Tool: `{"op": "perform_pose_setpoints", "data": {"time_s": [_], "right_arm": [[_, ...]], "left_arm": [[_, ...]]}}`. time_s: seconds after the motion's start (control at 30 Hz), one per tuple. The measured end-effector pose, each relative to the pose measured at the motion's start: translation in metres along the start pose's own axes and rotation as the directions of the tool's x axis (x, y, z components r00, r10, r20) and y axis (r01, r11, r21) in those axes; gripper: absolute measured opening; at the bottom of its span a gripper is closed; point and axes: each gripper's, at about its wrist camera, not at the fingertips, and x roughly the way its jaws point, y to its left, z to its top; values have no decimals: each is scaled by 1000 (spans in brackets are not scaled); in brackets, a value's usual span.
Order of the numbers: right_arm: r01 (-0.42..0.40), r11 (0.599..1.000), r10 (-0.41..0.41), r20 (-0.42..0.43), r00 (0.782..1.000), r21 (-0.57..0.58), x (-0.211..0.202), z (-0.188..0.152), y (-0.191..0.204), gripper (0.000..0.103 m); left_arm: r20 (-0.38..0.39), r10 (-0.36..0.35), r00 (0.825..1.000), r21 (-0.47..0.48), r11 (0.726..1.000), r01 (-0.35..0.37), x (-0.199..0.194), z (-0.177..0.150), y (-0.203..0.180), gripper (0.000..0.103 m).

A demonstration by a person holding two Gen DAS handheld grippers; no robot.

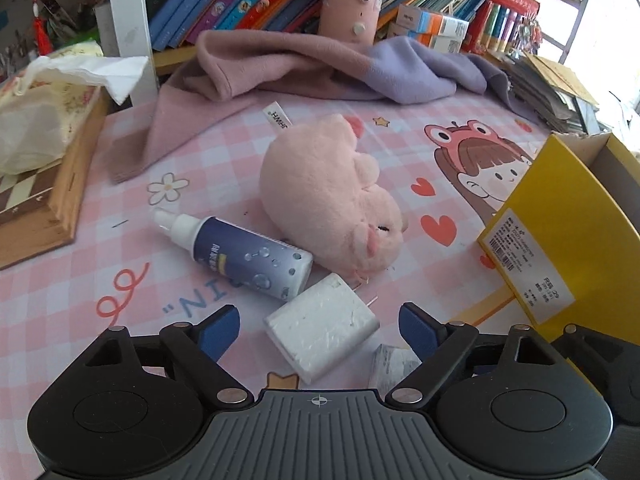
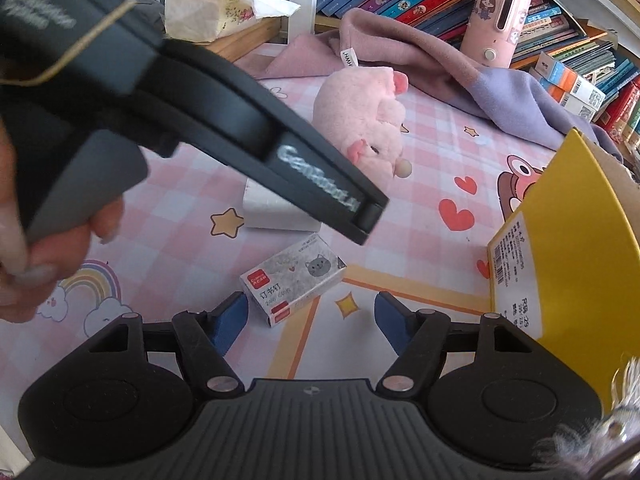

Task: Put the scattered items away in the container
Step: 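Grasp the large white charger with the left tool while the right tool approaches the staple box, then grasp the red-and-white staple box with the right tool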

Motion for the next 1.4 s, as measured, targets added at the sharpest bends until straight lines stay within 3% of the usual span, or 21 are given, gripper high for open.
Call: {"op": "perform_pose_setpoints", "data": {"time_s": [0.27,0.57,0.93,1.0,1.03,1.4], "right_arm": [[-9,1000,9,12,1000,-9,6,4,-1,68],[-33,999,33,18,999,-31,11,7,0,68],[-77,997,77,8,997,16,17,14,-7,68],[-82,996,82,10,997,21,17,15,-8,64],[-84,996,84,14,996,20,17,15,-8,59],[-110,994,109,33,993,1,-2,14,-8,59]], "left_arm": [[-30,-1,1000,-13,1000,1,10,-1,1,67],[-18,-28,999,-50,998,27,0,-2,10,66],[16,25,1000,-180,983,-22,-41,-18,42,66],[14,37,999,-196,980,-33,-47,-23,44,66],[12,42,999,-203,978,-38,-49,-26,45,66],[47,79,996,-244,968,-65,-79,-45,40,66]]}}
